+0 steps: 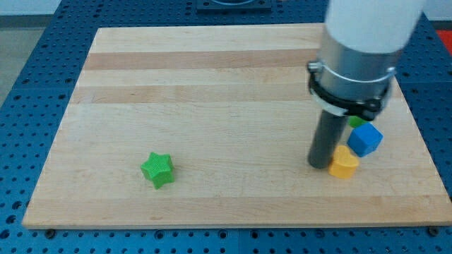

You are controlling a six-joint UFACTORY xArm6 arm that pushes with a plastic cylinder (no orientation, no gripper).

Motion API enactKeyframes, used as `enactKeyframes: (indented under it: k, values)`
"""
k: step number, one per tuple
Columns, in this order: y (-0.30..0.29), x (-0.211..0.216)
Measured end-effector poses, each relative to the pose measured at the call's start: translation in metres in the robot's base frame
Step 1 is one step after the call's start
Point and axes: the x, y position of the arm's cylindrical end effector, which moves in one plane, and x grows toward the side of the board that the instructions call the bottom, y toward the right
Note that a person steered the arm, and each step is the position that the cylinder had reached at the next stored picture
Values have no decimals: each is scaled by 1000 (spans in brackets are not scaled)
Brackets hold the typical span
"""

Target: Push the green star to the bottom center

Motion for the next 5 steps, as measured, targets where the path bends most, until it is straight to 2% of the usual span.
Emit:
enactKeyframes:
  k: [1,3,4,5]
  values:
    - [29,12]
    - [28,42]
    - [-22,50]
    - [-118,68]
